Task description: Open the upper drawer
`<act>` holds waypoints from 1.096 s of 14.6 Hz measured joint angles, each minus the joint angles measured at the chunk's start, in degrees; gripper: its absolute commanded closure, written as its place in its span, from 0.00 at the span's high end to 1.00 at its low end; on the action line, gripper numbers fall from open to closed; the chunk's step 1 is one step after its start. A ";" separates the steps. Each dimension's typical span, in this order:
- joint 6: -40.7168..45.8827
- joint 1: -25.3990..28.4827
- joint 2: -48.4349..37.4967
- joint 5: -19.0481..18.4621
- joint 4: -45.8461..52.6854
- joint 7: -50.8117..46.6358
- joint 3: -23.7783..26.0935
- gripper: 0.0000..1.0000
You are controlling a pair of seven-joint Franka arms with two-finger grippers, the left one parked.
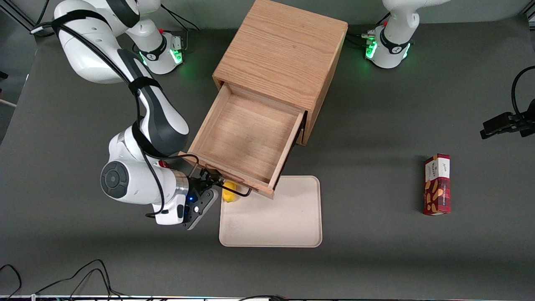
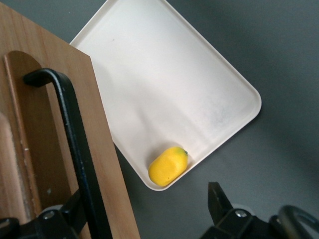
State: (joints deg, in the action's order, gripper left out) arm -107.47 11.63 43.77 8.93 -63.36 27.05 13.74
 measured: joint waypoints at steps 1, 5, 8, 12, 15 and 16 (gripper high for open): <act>0.55 0.03 -0.01 0.00 0.38 0.00 0.01 1.00; 4.20 0.05 -1.45 0.00 2.33 0.00 0.09 1.00; 7.23 0.16 -4.05 0.00 2.80 0.00 0.24 1.00; 12.59 -0.05 -9.34 0.00 2.11 -0.76 0.22 1.00; 15.42 -2.13 -16.24 0.00 -4.18 -1.00 0.16 1.00; 15.56 -3.26 -19.34 0.00 -7.52 -1.00 0.13 1.00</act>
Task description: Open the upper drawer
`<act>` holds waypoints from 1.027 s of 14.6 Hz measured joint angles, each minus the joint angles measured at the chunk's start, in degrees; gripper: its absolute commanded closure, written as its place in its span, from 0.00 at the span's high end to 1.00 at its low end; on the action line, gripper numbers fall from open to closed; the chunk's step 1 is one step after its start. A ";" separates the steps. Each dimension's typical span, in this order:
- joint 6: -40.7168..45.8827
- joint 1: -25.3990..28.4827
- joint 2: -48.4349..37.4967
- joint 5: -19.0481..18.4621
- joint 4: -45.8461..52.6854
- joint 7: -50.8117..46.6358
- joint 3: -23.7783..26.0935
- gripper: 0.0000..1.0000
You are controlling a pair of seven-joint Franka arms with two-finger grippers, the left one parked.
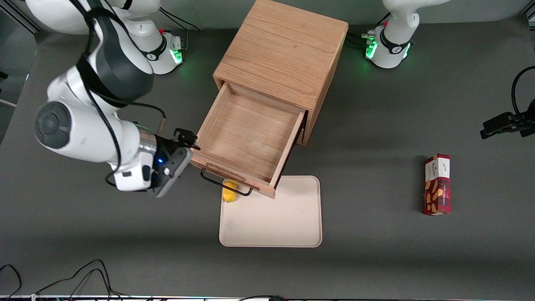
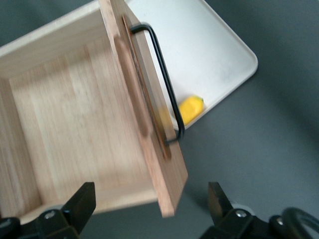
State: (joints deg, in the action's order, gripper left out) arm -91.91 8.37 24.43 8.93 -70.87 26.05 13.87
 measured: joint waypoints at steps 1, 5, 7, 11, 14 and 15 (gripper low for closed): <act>0.21 -1.37 -3.26 0.00 -3.51 0.00 -0.04 1.00; 0.94 -10.26 -17.37 -0.07 -18.96 -0.23 -0.22 1.00; 1.94 -14.80 -22.41 -0.11 -24.32 -3.86 -0.50 1.00; 5.81 -20.15 -26.47 -0.12 -26.63 -14.23 -0.53 1.00; 6.73 -20.32 -27.82 -2.99 -26.14 -18.93 -0.29 1.00; 6.63 -20.32 -28.26 -3.66 -26.01 -20.45 -0.08 1.00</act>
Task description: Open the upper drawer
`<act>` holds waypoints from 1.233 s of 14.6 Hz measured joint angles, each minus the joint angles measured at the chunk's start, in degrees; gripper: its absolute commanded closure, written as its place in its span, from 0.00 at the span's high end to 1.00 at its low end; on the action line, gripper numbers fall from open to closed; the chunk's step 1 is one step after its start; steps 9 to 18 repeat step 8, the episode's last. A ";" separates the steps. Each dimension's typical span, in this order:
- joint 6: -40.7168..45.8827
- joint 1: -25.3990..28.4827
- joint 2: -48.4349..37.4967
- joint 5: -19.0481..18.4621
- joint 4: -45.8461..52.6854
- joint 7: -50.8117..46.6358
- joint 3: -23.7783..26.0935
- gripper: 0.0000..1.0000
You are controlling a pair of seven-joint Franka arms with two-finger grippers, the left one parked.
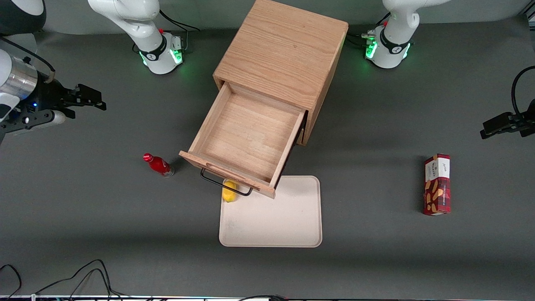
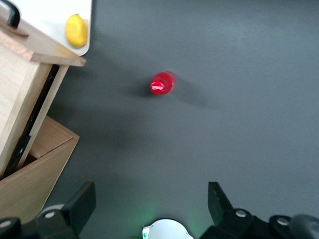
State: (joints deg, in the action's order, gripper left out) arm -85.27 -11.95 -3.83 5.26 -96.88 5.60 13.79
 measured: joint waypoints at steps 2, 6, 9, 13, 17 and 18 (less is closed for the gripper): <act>-0.33 0.01 -1.17 -0.36 0.12 -2.16 0.29 1.00; -1.19 1.05 -3.57 -0.60 -0.30 -8.02 -0.31 1.00; -1.24 6.18 -3.57 -1.01 -0.77 -8.95 -4.48 1.00; -1.24 6.18 -3.57 -1.01 -0.77 -8.95 -4.48 1.00; -1.24 6.18 -3.57 -1.01 -0.77 -8.95 -4.48 1.00; -1.24 6.18 -3.57 -1.01 -0.77 -8.95 -4.48 1.00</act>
